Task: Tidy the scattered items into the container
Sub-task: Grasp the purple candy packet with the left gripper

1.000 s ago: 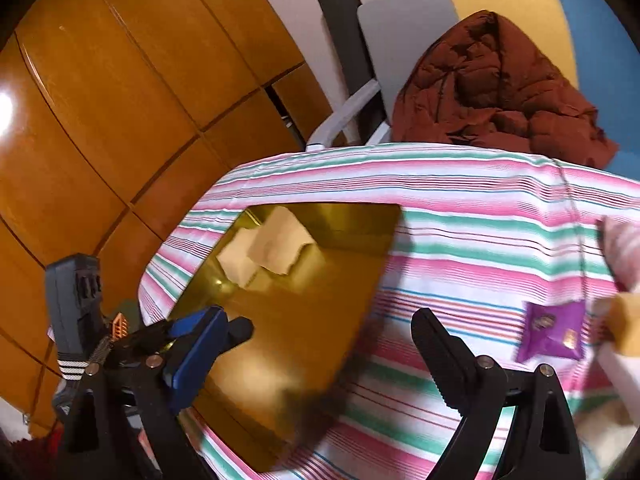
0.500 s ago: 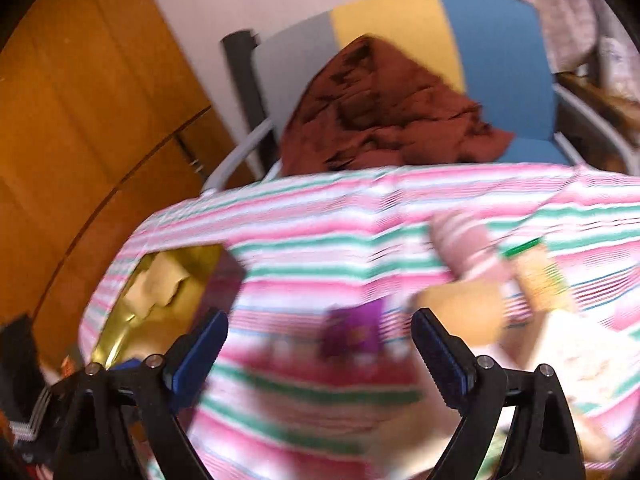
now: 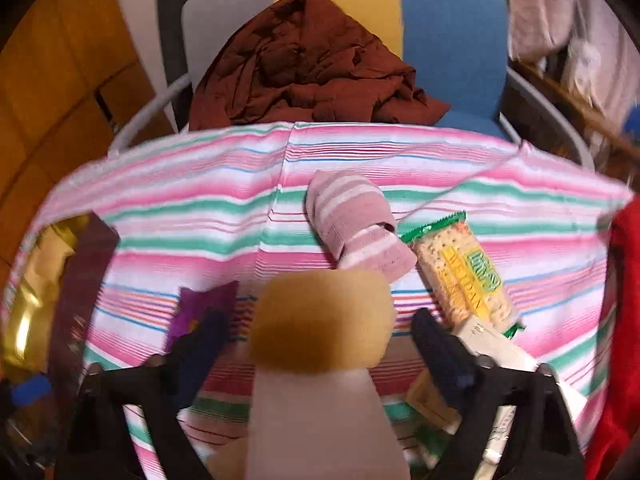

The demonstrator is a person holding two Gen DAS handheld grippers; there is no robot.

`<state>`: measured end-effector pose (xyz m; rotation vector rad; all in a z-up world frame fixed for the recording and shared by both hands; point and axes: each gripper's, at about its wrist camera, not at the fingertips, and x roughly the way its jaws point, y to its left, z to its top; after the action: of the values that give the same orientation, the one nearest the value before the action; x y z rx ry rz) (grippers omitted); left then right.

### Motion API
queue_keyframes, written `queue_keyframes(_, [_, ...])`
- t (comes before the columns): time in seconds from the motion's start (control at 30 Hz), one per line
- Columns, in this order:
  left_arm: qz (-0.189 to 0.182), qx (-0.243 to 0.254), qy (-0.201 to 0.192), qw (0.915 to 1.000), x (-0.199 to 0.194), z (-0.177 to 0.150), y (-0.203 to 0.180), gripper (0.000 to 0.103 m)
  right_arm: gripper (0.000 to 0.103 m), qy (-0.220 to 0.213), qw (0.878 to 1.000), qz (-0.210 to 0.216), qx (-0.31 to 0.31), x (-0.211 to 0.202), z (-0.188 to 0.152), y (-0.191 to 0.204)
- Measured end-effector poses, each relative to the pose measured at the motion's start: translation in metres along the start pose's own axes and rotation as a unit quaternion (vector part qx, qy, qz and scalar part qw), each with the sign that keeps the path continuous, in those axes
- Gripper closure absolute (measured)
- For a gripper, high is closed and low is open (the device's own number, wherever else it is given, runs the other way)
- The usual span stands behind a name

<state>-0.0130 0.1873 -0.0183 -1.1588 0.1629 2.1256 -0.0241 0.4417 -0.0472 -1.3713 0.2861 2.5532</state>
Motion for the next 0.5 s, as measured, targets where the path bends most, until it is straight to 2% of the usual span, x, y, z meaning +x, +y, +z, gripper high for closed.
queue_keyframes(0.03, [0.000,0.000,0.003,1.0000,0.004,0.002,-0.001,0.038,0.038,0.006,1.000,-0.004,-0.011,0.004,-0.001,0.001])
queue_keyframes(0.3, [0.011,0.016,0.014,0.9997,0.035,0.021,-0.018,0.038,0.040,-0.001,0.998,0.042,0.036,0.001,-0.002,-0.017])
queue_keyframes(0.4, [0.018,0.024,0.034,0.9990,0.058,0.033,-0.025,0.038,0.040,-0.005,0.997,0.056,0.060,-0.001,-0.002,-0.027])
queue_keyframes(0.5, [0.003,0.004,0.050,0.9988,0.074,0.042,-0.027,0.038,0.040,-0.010,0.995,0.060,0.074,-0.005,0.000,-0.029])
